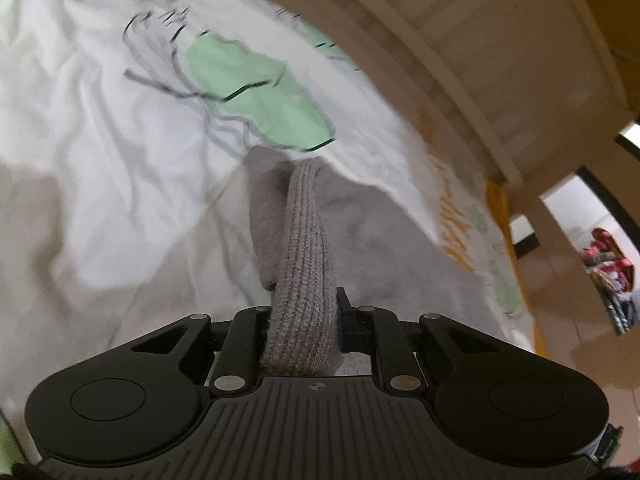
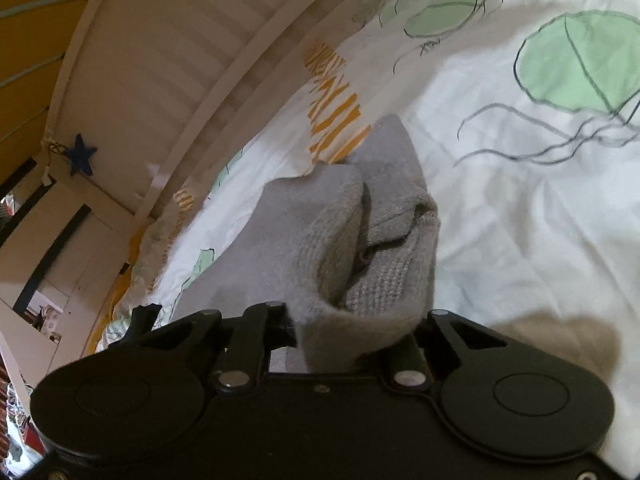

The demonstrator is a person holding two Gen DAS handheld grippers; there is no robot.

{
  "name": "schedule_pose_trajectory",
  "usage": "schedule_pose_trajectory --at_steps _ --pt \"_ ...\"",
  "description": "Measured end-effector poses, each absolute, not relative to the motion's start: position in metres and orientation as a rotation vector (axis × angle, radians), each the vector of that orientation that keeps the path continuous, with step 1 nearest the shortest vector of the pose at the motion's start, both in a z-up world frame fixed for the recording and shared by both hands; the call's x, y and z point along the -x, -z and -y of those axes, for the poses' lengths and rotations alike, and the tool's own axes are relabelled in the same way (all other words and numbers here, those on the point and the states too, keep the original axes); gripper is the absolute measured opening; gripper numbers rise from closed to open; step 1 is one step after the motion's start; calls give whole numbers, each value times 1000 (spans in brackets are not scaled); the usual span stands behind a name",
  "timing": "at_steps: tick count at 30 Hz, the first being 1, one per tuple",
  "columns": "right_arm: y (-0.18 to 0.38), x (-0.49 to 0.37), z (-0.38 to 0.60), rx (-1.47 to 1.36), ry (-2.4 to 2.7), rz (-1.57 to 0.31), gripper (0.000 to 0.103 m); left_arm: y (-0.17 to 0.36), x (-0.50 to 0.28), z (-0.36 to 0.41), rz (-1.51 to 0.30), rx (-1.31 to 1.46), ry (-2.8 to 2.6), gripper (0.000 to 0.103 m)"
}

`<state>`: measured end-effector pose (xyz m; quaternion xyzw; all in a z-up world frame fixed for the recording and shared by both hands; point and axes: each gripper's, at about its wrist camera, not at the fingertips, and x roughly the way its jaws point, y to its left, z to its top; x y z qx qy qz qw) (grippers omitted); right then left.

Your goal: Fold large clothes

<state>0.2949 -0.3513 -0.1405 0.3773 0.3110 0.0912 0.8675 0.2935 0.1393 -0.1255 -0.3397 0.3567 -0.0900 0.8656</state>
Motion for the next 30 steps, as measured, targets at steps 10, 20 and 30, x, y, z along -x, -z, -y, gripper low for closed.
schedule_pose_trajectory --at_steps 10,20,30 --pt "100 -240 354 -783 -167 -666 15 89 -238 -149 -774 714 287 16" --pt "115 -173 362 -774 -145 -943 25 117 -199 -163 -967 610 118 23" --pt "77 -164 369 -614 -74 -828 80 57 -173 -163 -695 490 41 59"
